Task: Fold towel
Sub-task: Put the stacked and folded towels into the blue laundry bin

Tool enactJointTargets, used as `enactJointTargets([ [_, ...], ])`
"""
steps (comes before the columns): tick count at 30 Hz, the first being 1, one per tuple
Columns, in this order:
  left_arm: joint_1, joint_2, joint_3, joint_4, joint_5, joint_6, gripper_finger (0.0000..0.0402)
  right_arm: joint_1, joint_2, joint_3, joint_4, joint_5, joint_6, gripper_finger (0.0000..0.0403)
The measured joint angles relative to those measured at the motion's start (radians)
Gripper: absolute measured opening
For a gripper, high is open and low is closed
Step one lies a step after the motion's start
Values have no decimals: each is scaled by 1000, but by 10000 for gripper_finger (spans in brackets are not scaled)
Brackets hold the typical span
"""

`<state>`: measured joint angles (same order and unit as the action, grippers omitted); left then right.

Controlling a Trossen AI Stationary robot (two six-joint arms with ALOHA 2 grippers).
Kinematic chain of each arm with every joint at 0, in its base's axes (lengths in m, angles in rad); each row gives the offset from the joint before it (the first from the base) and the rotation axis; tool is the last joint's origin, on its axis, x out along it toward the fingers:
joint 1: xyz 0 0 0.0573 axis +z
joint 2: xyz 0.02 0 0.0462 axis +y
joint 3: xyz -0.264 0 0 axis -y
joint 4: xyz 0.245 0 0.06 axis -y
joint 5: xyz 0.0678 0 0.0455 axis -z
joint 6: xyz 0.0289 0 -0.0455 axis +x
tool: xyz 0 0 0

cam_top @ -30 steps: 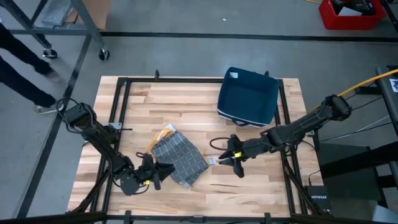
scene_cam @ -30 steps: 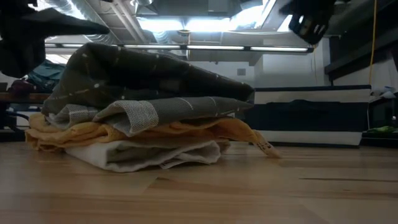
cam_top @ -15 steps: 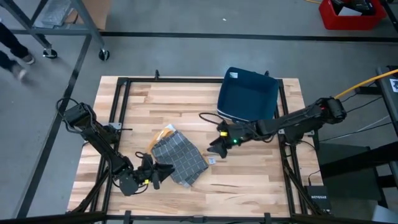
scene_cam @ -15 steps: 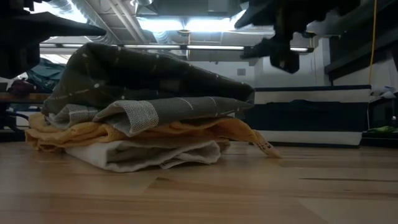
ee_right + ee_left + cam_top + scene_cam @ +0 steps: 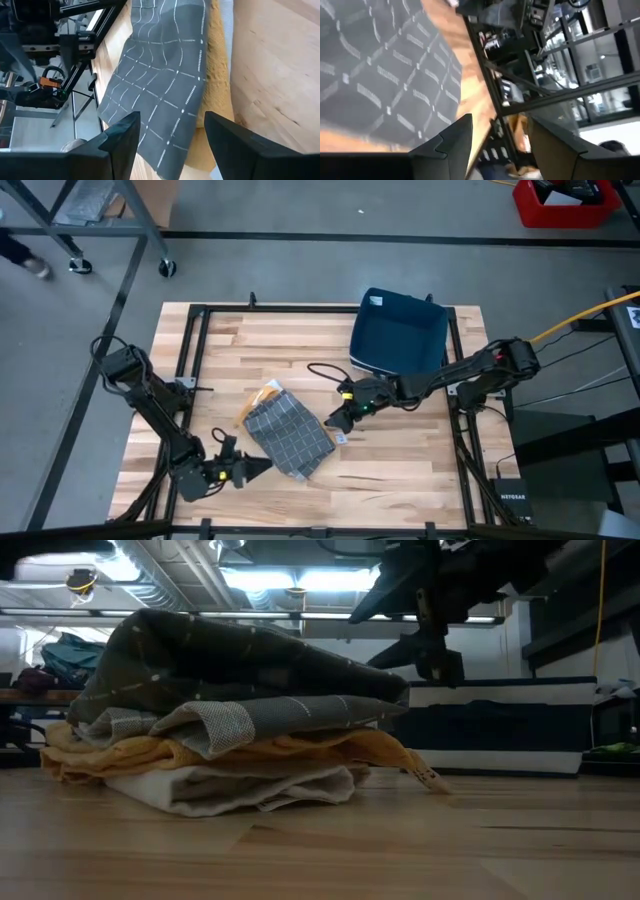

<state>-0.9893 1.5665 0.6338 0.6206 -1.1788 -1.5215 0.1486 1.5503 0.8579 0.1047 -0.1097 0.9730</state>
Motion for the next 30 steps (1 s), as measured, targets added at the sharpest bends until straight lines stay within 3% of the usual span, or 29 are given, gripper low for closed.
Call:
enactJointTargets([
  [7,-57,0,0,-8,-21,-141,178,0,68,64,0,3,0,227],
  [11,-68,0,12,-14,-70,-136,158,-14,78,73,-3,-31,-1,227],
  [17,-97,-17,83,-7,-130,18,115,-40,78,73,-10,-143,-12,227],
  [25,-169,-137,110,-12,-354,328,59,-38,78,73,-10,-172,-36,227],
  [28,-156,-208,110,-1,-360,498,33,-38,78,73,-9,-172,-38,227],
  [30,-111,-255,111,0,-291,582,16,-38,78,73,-9,-172,-38,227],
])
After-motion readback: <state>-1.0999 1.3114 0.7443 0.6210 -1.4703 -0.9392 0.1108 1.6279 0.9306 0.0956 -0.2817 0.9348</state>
